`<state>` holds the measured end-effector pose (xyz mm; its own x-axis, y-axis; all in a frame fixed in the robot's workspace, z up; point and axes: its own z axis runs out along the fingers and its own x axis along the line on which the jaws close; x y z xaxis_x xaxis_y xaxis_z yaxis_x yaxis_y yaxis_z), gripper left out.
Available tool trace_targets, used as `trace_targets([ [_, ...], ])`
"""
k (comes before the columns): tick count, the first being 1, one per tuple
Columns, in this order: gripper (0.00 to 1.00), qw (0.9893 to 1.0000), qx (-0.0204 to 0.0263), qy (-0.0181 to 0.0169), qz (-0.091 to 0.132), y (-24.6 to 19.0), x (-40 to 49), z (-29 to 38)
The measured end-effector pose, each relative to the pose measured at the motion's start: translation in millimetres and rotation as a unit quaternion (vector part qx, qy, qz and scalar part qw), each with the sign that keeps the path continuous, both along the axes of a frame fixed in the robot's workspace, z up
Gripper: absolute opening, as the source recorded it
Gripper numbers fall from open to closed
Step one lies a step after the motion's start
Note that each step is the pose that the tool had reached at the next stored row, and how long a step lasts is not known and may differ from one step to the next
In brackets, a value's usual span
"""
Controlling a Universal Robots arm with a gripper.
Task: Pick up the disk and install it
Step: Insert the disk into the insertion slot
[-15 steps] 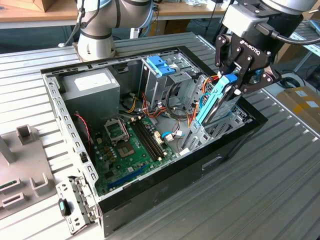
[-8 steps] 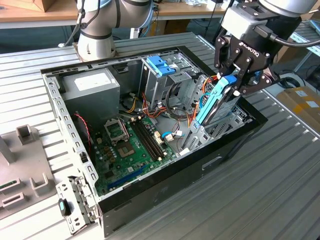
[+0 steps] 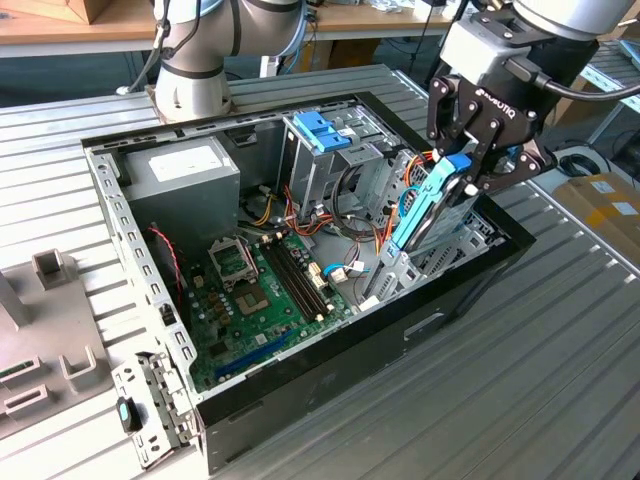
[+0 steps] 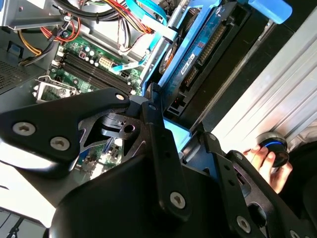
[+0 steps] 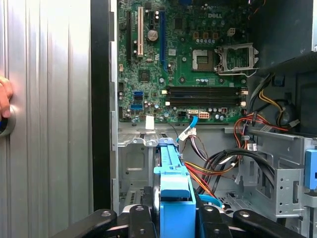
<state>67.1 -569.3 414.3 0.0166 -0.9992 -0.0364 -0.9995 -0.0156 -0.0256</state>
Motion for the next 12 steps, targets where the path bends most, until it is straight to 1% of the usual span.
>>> trace_targets([
  [12,0.37,1.0,0.0,0.0,0.0,0.0,0.0,-6.5],
])
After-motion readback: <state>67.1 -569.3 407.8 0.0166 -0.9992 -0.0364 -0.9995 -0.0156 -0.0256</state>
